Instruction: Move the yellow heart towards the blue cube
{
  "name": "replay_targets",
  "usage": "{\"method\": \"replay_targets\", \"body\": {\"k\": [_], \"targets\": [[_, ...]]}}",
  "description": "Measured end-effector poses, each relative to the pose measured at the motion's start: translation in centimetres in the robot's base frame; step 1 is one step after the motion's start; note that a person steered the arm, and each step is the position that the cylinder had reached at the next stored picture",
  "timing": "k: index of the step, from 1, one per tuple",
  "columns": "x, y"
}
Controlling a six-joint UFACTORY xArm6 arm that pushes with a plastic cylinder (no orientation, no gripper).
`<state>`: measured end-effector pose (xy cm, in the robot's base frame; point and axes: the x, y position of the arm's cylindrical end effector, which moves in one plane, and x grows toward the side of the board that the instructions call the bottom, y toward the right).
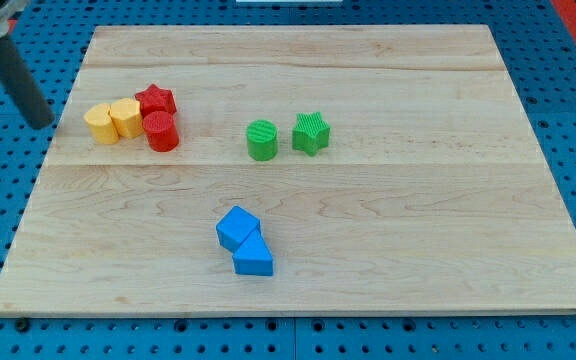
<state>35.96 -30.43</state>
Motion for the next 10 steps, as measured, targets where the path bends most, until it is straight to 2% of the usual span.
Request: {"method": "replay_targets", "body": {"k": [1, 2, 4, 5, 9, 10], "targets": [[-2.0, 0.8], [-1.0, 5.0], [8.8, 7.9], [11.1, 10.5], [10.1, 11.6], [10.1, 14.3]]}}
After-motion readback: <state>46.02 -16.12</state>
